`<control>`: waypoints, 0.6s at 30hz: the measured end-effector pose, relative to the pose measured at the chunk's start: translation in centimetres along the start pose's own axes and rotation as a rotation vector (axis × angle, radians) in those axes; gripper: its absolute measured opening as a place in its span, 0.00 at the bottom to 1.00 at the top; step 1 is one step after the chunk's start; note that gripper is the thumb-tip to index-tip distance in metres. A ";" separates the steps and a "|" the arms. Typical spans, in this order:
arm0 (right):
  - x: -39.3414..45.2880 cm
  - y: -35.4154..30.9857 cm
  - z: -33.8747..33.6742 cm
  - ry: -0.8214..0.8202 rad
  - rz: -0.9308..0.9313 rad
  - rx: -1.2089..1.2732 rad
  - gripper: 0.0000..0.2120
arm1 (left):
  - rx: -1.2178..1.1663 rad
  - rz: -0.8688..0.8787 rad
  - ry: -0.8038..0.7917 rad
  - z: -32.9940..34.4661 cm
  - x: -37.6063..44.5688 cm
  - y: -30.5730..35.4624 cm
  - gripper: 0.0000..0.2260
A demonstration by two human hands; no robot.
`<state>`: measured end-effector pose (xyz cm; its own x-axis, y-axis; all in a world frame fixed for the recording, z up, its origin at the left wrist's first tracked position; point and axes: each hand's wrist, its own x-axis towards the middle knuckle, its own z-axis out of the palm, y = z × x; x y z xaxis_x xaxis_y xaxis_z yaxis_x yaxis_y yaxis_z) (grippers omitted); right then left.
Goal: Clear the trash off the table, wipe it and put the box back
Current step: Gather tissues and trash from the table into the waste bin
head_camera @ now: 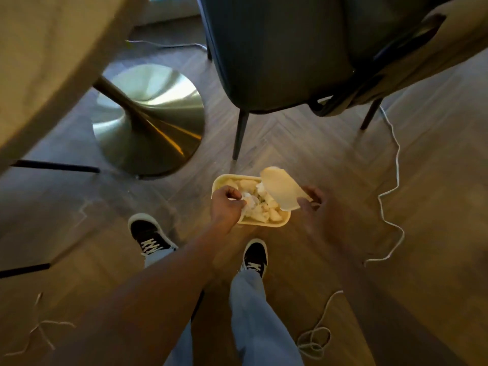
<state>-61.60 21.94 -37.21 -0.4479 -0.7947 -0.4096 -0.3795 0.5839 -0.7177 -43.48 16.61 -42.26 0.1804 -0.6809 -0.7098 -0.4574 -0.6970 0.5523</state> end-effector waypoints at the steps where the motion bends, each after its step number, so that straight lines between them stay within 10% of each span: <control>1: 0.3 1.1 1.2 -0.040 -0.051 -0.025 0.13 | 0.005 0.002 0.003 0.3 1.0 -0.7 0.05; 6: 1.4 5.3 7.7 -0.135 -0.383 -0.263 0.13 | 0.070 0.024 0.031 1.1 4.4 -4.1 0.11; 18: 3.2 11.8 15.8 -0.362 -0.538 -0.873 0.09 | 0.130 0.164 0.019 0.2 5.7 -8.0 0.08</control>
<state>-54.75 23.66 -55.85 0.1601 -0.9000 -0.4055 -0.9632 -0.0526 -0.2636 -38.98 18.33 -50.79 0.1098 -0.7878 -0.6060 -0.5902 -0.5422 0.5980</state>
